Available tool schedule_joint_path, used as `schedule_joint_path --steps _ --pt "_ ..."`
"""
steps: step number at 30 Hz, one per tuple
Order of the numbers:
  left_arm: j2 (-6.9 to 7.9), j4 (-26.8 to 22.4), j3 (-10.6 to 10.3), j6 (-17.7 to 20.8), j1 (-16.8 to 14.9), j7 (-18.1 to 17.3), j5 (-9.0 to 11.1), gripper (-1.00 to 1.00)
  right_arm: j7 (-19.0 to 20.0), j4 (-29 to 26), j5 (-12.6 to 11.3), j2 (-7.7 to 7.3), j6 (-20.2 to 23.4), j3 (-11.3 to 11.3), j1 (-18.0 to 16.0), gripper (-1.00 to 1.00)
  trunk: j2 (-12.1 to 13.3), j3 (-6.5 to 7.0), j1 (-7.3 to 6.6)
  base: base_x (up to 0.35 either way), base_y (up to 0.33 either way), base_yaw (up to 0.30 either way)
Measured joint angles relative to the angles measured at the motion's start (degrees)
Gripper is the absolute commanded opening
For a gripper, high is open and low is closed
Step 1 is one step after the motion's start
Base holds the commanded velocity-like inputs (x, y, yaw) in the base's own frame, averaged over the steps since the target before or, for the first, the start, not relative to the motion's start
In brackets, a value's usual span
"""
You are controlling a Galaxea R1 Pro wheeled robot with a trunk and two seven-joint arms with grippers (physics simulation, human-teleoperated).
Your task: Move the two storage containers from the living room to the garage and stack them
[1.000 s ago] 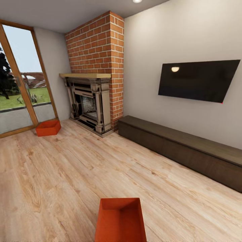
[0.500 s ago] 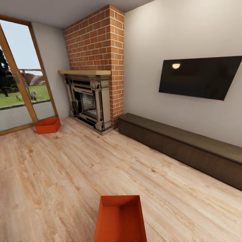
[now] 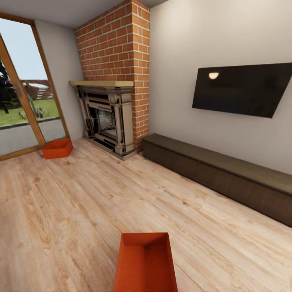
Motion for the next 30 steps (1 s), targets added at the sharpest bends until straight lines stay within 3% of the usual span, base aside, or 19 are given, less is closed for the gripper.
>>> schedule_joint_path --steps 30 --pt "0.00 0.0 0.0 0.0 0.0 0.0 0.0 1.00 0.0 0.1 0.1 0.20 0.2 -0.1 0.0 1.00 0.0 -2.77 0.00 0.000 0.000 0.000"
